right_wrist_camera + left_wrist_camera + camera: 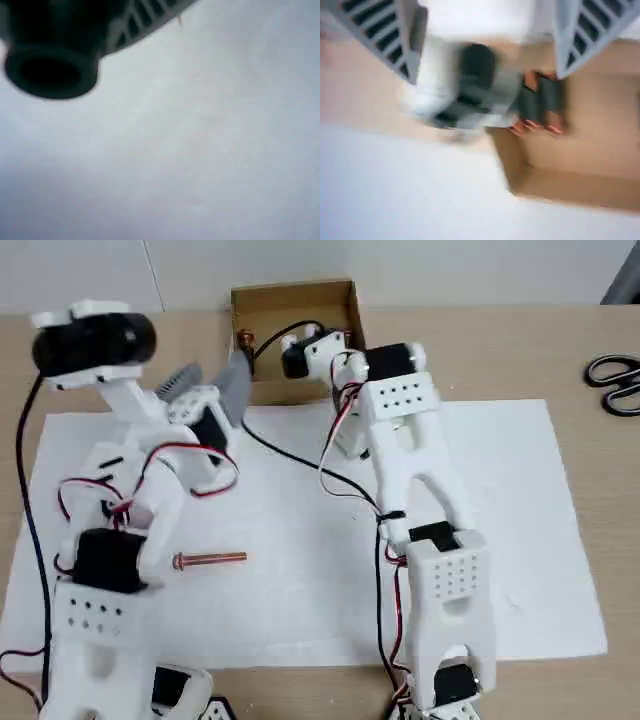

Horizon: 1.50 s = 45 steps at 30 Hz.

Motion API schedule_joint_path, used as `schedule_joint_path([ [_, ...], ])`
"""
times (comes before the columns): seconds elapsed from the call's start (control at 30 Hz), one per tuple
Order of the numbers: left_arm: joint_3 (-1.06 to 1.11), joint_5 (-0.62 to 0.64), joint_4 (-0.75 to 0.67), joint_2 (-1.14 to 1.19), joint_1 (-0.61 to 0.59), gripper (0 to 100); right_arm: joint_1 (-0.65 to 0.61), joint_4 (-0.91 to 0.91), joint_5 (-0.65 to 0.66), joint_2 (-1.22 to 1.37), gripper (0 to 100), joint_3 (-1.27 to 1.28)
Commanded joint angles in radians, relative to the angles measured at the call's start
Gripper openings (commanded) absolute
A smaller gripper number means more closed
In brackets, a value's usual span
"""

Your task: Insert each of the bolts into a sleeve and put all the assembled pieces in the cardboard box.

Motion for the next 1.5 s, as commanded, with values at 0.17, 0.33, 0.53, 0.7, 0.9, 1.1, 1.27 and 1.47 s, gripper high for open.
schedule_joint_path([
  [0.17,-0.048,0.021,0.066,-0.107,0.023,17,0.028,0.002,-0.018,0.035,1.4,-0.005],
  [0.33,-0.047,0.017,0.071,-0.137,-0.138,14,0.068,0.010,-0.084,-0.001,1.5,-0.038],
  [0.53,-0.025,-0.020,0.152,-0.133,-0.175,1,0.068,0.012,-0.160,-0.199,1.5,-0.040],
  [0.7,0.018,-0.020,0.278,-0.133,-0.133,1,0.074,0.024,-0.218,-0.341,1.5,0.018],
  [0.9,0.059,-0.014,0.414,-0.132,-0.130,1,0.076,0.021,-0.245,-0.556,1.5,0.256],
  [1.1,0.157,0.094,0.526,-0.132,-0.138,1,0.077,0.018,-0.249,-0.808,1.5,0.543],
  [1.27,0.228,0.198,0.539,-0.133,-0.137,1,0.096,-0.002,-0.298,-1.013,1.5,0.775],
  [1.47,0.309,0.338,0.473,-0.135,-0.166,1,0.166,-0.015,-0.348,-1.228,1.4,1.008],
])
